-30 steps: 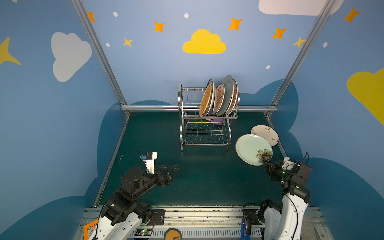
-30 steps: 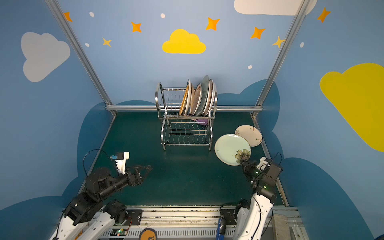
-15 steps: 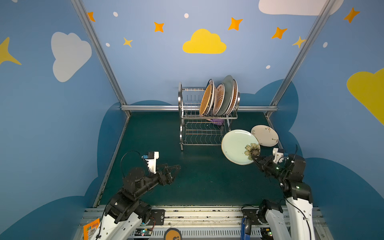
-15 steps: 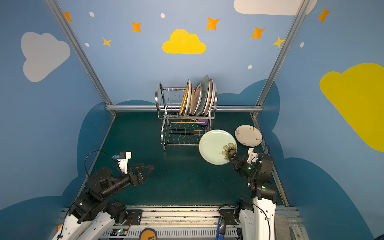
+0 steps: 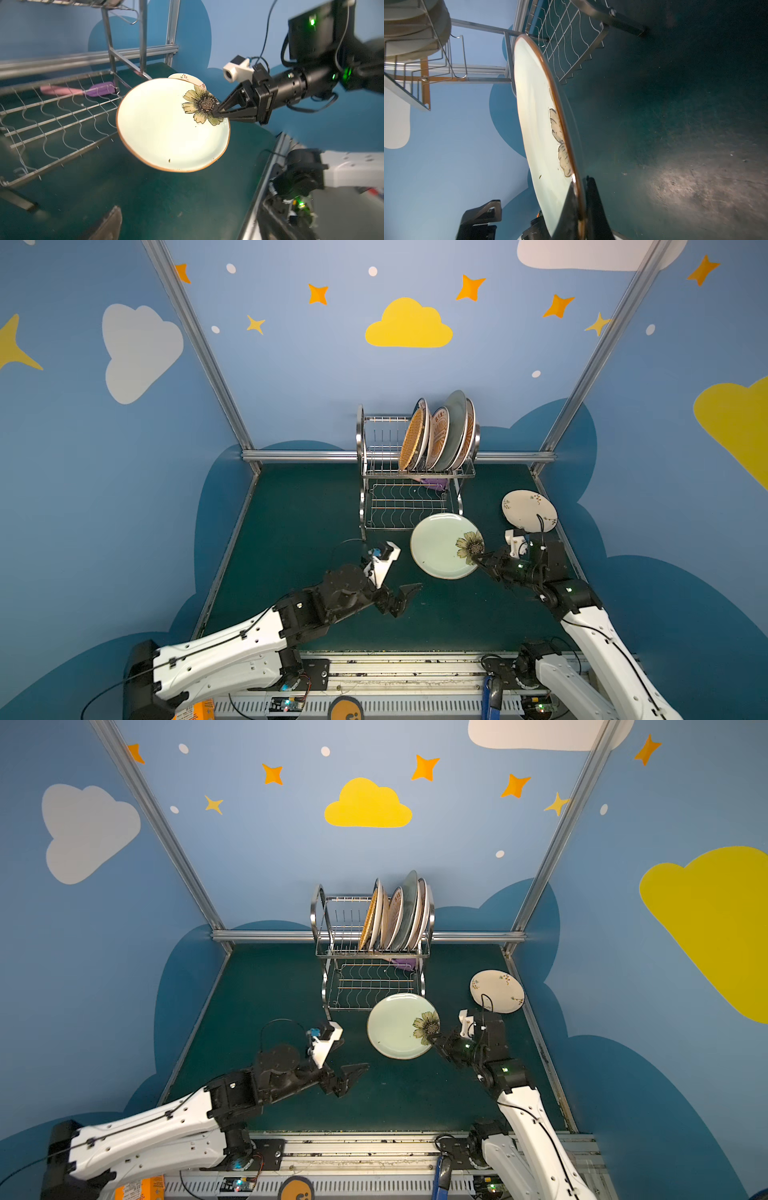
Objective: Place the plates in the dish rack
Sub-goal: 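Drag the green plate up toward the robot with right gripper while left reaches over, then grasp the raised green plate's rim with the left gripper beside the right gripper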
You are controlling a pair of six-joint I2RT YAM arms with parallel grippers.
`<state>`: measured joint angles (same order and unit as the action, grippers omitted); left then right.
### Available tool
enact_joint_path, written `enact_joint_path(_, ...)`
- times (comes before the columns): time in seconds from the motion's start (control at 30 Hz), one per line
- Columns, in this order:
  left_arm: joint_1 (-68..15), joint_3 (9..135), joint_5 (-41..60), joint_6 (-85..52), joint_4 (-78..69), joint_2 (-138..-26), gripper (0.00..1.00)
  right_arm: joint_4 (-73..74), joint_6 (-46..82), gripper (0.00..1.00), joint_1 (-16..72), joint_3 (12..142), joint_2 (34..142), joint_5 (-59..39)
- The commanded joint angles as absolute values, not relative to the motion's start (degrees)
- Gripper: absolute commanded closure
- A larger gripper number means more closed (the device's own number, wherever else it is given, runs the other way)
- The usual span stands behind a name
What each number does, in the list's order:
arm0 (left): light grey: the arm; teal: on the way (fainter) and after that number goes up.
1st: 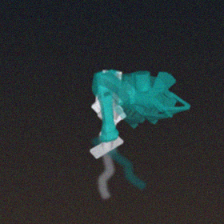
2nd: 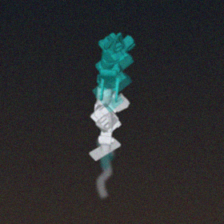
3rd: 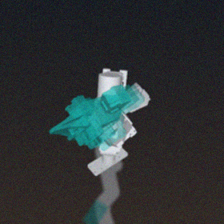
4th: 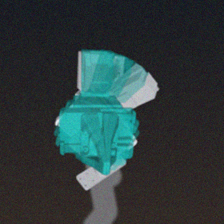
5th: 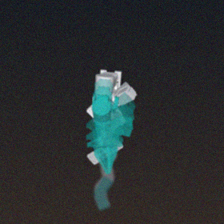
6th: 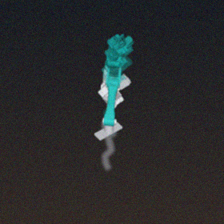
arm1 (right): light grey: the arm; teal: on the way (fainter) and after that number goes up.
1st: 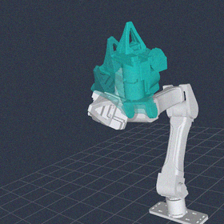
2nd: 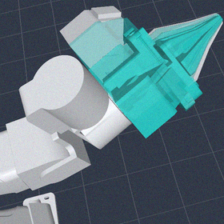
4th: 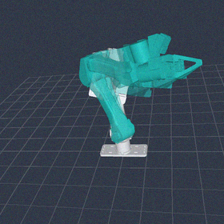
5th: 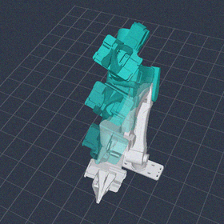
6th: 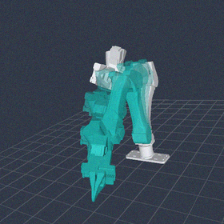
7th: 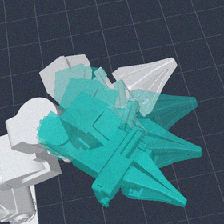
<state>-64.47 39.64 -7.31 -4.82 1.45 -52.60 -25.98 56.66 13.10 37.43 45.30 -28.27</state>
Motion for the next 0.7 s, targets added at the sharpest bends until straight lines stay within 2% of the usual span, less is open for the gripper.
enact_joint_path(0.0,-68.18,42.3,-17.28,16.77,-2.81,-57.88,0.0,-17.31,57.51,1.0,14.7,40.44,45.91,-28.53)
enact_joint_path(0.13,-71.21,44.77,-18.1,31.56,-4.3,-63.56,0.0,-17.55,57.83,1.0,15.97,41.88,47.94,-28.43)
enact_joint_path(0.37,-72.14,48.23,-17.41,44.47,-4.05,-70.43,0.03,-17.78,59.24,1.0,17.37,43.58,49.6,-28.14)
enact_joint_path(0.5,-72.16,48.39,-17.71,49.33,-7.81,-74.12,0.1,-19.07,59.63,1.0,18.43,45.01,50.66,-27.68)
enact_joint_path(0.67,-72.16,51.43,-21.02,51.12,-8.31,-79.21,0.24,-19.55,60.35,1.0,19.33,45.92,51.05,-27.69)
